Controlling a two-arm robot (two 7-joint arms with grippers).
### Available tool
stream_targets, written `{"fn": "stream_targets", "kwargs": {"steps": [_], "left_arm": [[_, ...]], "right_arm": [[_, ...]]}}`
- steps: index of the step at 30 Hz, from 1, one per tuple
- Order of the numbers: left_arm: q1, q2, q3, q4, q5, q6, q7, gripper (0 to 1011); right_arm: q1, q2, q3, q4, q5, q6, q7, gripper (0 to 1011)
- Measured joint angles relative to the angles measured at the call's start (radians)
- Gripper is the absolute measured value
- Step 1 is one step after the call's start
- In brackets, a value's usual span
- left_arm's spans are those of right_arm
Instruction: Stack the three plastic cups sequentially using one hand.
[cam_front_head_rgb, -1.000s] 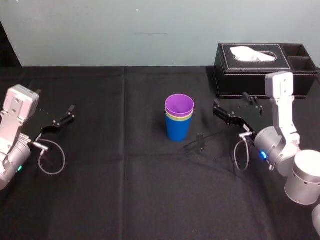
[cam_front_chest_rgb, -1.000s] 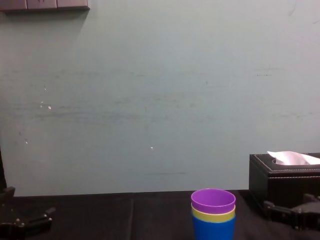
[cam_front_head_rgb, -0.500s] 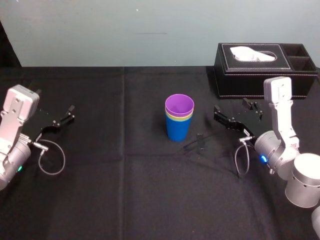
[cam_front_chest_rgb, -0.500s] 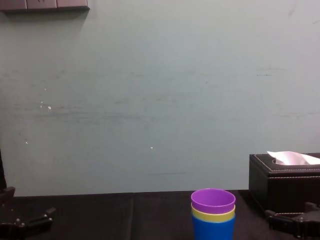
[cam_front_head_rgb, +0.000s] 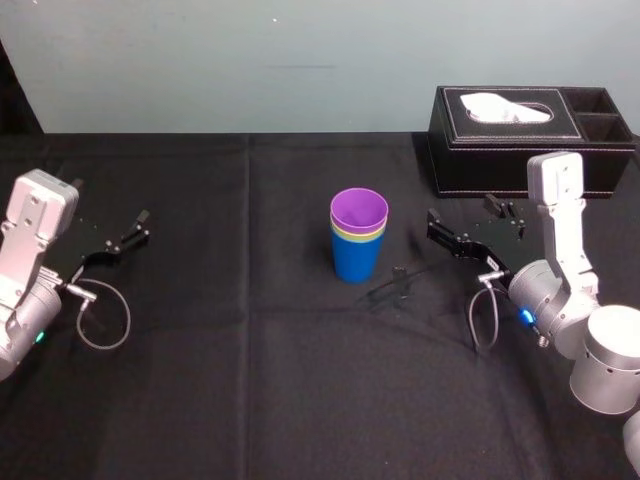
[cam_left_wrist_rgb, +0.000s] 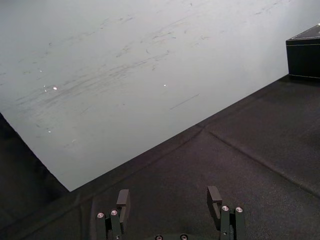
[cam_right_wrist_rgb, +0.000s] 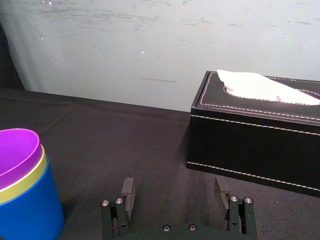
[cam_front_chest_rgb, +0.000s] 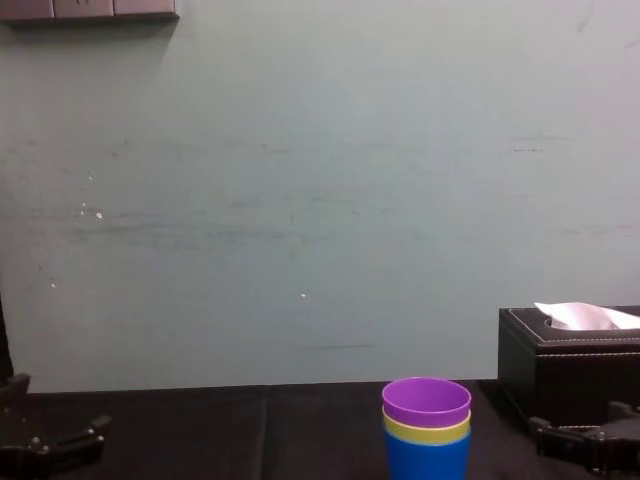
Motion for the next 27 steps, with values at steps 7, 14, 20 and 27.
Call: {"fn": "stream_targets", "kwargs": {"steps": [7, 14, 20, 27], "left_arm": [[0.000, 0.000, 0.000, 0.000, 0.000, 0.000, 0.000, 1011], [0.000, 0.000, 0.000, 0.000, 0.000, 0.000, 0.000, 1011], [0.000, 0.000, 0.000, 0.000, 0.000, 0.000, 0.000, 1011], [0.000, 0.000, 0.000, 0.000, 0.000, 0.000, 0.000, 1011]], "right_arm": [[0.000, 0.000, 0.000, -0.001, 0.000, 0.000, 0.000, 1003], [0.001, 0.000, -0.001, -0.001, 0.001, 0.000, 0.000, 1003], [0.001, 0.000, -0.001, -0.001, 0.001, 0.000, -0.001, 1003], [0.001, 0.000, 0.000, -0.001, 0.001, 0.000, -0.001, 1003]]}}
